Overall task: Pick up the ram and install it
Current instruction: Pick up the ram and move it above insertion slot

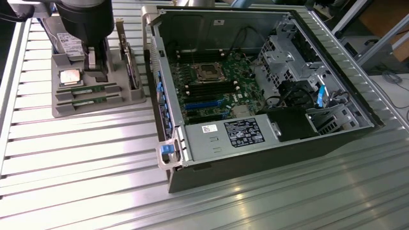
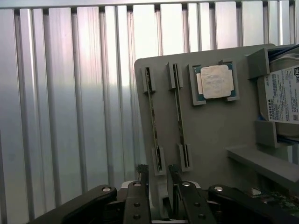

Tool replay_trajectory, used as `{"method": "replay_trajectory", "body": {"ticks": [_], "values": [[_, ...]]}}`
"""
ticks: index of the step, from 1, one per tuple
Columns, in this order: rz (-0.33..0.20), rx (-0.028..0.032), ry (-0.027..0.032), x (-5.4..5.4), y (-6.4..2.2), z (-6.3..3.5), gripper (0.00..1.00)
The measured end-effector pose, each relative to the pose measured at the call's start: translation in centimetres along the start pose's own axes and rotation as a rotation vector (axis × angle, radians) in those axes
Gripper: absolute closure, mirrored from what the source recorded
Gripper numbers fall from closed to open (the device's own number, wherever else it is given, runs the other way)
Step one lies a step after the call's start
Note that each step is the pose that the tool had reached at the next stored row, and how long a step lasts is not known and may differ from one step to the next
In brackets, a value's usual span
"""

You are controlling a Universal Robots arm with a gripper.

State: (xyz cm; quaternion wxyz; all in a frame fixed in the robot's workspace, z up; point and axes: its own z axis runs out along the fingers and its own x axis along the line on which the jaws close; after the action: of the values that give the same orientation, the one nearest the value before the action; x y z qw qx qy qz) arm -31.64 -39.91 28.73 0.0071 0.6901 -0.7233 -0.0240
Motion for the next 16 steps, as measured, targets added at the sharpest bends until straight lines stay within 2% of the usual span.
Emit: {"method": "replay_trajectory", "body": {"ticks": [16], "values": [[0.000, 0.0000, 0.0000, 0.0, -0.06, 1.43, 0.70]]}}
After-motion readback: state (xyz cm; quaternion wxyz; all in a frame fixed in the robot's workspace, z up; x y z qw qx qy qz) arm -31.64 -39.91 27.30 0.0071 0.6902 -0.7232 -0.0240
